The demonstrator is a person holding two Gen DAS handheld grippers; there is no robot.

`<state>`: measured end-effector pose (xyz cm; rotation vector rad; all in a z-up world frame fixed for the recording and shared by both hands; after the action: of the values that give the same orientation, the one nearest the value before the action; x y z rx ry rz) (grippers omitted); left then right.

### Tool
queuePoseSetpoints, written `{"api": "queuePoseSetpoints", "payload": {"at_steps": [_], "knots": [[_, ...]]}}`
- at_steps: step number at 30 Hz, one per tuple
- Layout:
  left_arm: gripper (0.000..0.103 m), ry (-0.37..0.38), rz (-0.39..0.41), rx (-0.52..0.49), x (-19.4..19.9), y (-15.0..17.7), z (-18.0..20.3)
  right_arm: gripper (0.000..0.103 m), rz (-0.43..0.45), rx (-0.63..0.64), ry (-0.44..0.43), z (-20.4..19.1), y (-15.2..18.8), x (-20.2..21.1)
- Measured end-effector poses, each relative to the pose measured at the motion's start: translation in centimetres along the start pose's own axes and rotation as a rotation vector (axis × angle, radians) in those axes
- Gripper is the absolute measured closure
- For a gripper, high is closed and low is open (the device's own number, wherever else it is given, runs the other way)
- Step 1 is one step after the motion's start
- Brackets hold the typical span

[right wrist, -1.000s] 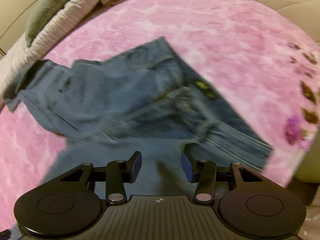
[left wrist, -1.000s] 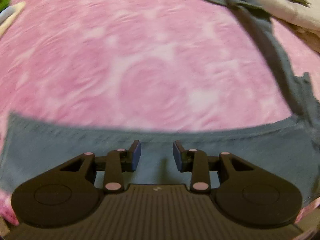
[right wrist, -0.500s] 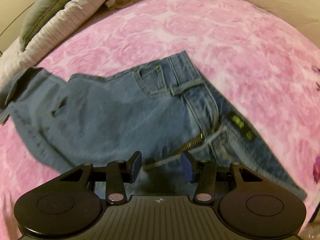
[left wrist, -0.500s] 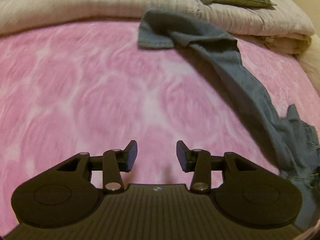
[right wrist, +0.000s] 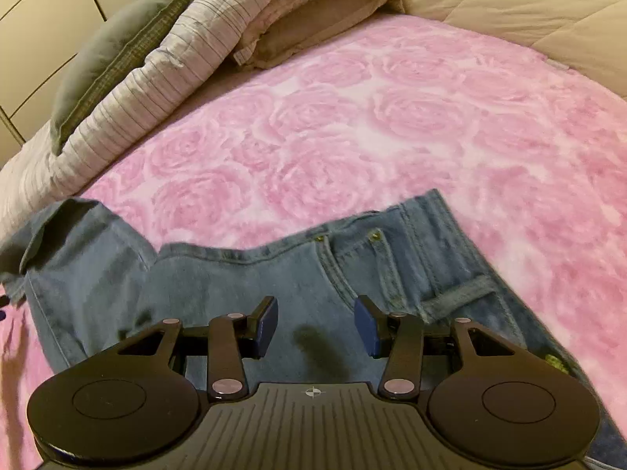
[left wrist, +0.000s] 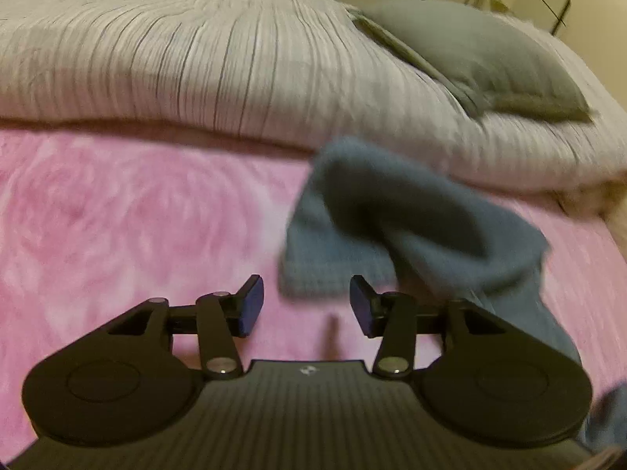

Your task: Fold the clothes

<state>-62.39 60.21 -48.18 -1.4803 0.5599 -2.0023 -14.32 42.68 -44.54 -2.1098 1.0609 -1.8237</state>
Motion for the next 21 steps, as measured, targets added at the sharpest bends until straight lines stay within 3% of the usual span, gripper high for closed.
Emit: {"api": "queuePoseSetpoints", "payload": {"at_steps": [1, 3, 6, 10, 12, 15, 18, 19, 21], "knots": [[0.064, 0.022, 0.005, 0.025, -0.7, -0.5, -0.1, 0.056, -0.004, -0.005, -0.002, -0.2, 0.0, -0.3], [0.102, 0.098, -0.011, 0.079, -1.2, -0.9, 0.0, 0.056, -0.014, -0.007, -0.002, -0.5, 0.0, -0.8], [0.103, 0.216, -0.020, 0.127, 2.1, -1.4, 0.6, 0.056, -0.040, 0.006, 0.018, -0.4, 0.6, -1.2], [0.103, 0.373, 0.068, 0.258, 13.8, -4.2, 0.7, 0.056, -0.054, -0.017, 0.033, 0.2, 0.5, -1.0], [0.103, 0.405, 0.131, 0.346, 20.6, -6.5, 0.4, 0.056, -0.061, -0.037, 0.039, 0.6, 0.2, -0.8], [0.103, 0.402, 0.223, 0.500, 27.7, -10.3, -0.4, 0.056, -0.061, -0.055, 0.040, 0.5, -0.8, -0.6], [0.100, 0.356, 0.291, 0.681, 29.6, -14.5, -2.2, 0.056, -0.061, -0.055, 0.018, -0.6, -2.1, -0.7], [0.099, 0.325, 0.293, 0.736, 28.7, -15.7, -3.0, 0.056, -0.059, -0.056, 0.006, -1.1, -2.5, -0.7], [0.084, 0.268, 0.296, 0.824, 24.4, -17.8, -4.8, 0.056, -0.060, -0.049, -0.022, -2.4, -3.0, -1.0]]}}
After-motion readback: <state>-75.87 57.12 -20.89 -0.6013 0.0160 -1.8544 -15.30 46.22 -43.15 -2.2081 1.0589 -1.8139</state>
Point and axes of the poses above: each gripper's, at about its wrist camera, not at the fingertips, and x roughly against the way its jaws point, z to its right, y to its underside, the point moved 10 cm from there along -x, roughly the way its jaws point
